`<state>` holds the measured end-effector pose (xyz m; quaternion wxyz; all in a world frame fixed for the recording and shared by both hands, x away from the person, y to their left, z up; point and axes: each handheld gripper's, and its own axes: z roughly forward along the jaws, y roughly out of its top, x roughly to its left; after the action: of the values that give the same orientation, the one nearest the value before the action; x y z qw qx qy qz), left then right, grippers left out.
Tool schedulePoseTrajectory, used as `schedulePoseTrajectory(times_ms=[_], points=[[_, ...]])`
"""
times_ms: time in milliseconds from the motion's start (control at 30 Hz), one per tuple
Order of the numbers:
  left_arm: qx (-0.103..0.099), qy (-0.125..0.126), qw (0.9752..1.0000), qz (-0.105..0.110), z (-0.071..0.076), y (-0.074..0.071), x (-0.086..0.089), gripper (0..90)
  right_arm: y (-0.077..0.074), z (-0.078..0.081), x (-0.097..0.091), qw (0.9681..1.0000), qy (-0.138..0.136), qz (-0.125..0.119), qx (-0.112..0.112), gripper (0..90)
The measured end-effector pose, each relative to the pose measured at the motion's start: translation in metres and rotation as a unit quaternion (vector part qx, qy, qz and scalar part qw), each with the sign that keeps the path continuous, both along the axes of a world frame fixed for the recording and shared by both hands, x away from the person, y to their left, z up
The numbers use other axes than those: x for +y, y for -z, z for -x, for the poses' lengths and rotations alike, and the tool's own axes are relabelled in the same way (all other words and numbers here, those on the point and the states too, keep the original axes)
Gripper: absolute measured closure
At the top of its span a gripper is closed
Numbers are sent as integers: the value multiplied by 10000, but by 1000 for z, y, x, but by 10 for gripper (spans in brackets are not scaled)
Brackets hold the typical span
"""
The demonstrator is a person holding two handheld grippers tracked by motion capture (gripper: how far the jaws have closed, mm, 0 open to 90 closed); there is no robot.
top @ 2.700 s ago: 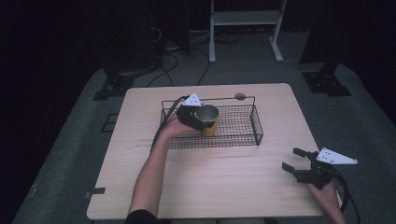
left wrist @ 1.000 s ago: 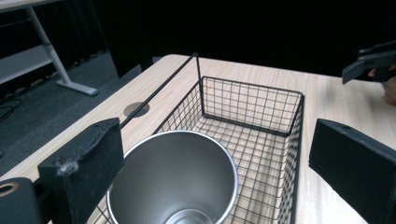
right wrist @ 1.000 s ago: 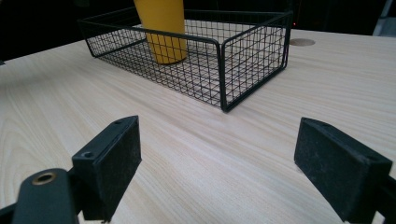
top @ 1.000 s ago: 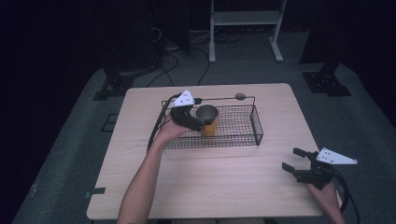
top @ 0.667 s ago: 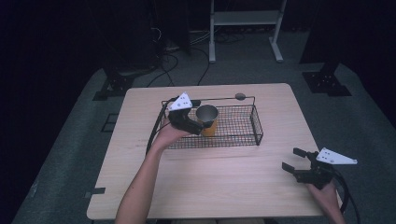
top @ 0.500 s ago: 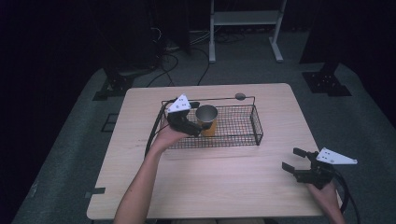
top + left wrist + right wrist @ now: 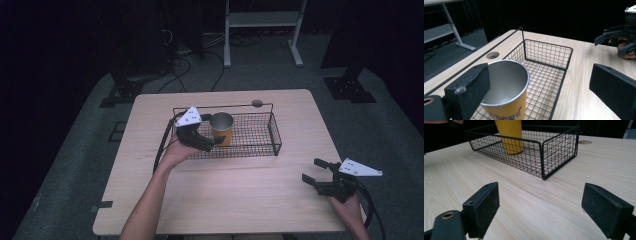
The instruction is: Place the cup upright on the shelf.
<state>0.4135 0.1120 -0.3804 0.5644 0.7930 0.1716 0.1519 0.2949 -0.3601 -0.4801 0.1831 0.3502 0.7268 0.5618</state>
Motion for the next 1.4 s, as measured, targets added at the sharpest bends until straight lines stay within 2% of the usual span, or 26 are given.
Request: schedulePoseTrajectory(times_ms=[567, 767, 1033, 1400], points=[[-39, 12, 10000, 91, 20, 6, 7, 25, 0, 0, 0, 10000, 4, 2, 3, 137], [-66, 10, 10000, 32, 28, 9, 9, 25, 0, 0, 0, 10000, 1, 8, -3, 137], [-82, 7, 9999, 130, 38, 12, 14, 25, 0, 0, 0, 10000, 2, 9, -1, 137], [-94, 7, 9999, 105, 51, 18, 18, 25, 0, 0, 0, 10000, 4, 15, 0, 137]])
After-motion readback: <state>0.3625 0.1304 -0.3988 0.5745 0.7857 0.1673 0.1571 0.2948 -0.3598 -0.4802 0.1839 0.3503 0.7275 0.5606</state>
